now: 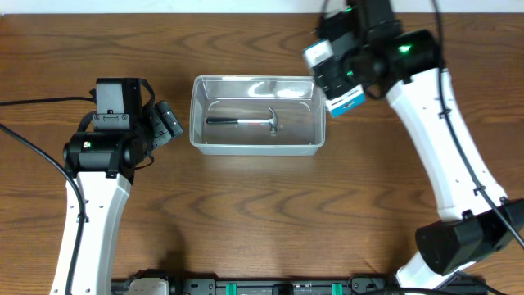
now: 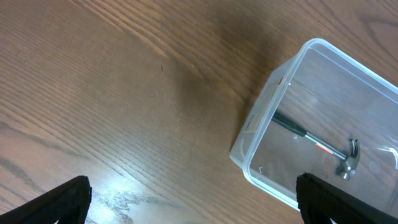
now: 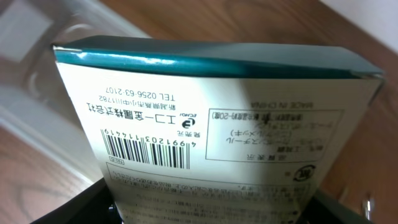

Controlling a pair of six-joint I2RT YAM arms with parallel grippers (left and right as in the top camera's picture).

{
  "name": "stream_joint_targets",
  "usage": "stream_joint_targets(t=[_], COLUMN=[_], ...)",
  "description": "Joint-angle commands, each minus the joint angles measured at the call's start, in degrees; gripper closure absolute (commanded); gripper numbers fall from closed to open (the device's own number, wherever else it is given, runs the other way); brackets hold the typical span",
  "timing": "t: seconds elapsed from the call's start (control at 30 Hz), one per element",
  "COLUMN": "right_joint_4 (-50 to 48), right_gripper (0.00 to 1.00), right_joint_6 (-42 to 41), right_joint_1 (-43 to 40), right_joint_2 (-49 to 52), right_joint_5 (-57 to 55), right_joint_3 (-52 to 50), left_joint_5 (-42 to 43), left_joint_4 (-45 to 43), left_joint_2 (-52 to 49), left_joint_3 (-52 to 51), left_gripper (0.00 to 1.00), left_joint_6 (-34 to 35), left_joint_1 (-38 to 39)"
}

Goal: Pack container
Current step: 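Grasp the white-and-teal box with the right gripper and lift it, then carry the box over the container and lower it inside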

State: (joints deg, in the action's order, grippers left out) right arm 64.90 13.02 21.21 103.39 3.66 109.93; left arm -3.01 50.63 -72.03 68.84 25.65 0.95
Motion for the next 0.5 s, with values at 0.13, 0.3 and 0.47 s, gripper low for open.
stream_joint_targets(t=[0.13,0.3,0.47], right_joint_4=[-4.0,-6.4,-6.4], right_gripper=[0.45,0.4,0.37], right_joint_6=[18.2,22.5,23.3], right_joint_1=[6.1,8.3,10.5], right_joint_2=[-0.7,0.1,3.3], right_joint_5=[0.2,0.2,0.2], right_joint_3=[0.9,0.9,0.9], left_joint_5=[-0.7,-0.7,-0.7], left_joint_4=[0.1,0.1,0.1], left_joint_2=[-0.4,-0.4,-0.4], left_joint_3=[0.6,0.6,0.6], left_gripper=[0.02,0.02,0.02], left_joint_6=[-0.1,-0.1,-0.1], left_joint_1=[-0.2,-0.2,-0.2])
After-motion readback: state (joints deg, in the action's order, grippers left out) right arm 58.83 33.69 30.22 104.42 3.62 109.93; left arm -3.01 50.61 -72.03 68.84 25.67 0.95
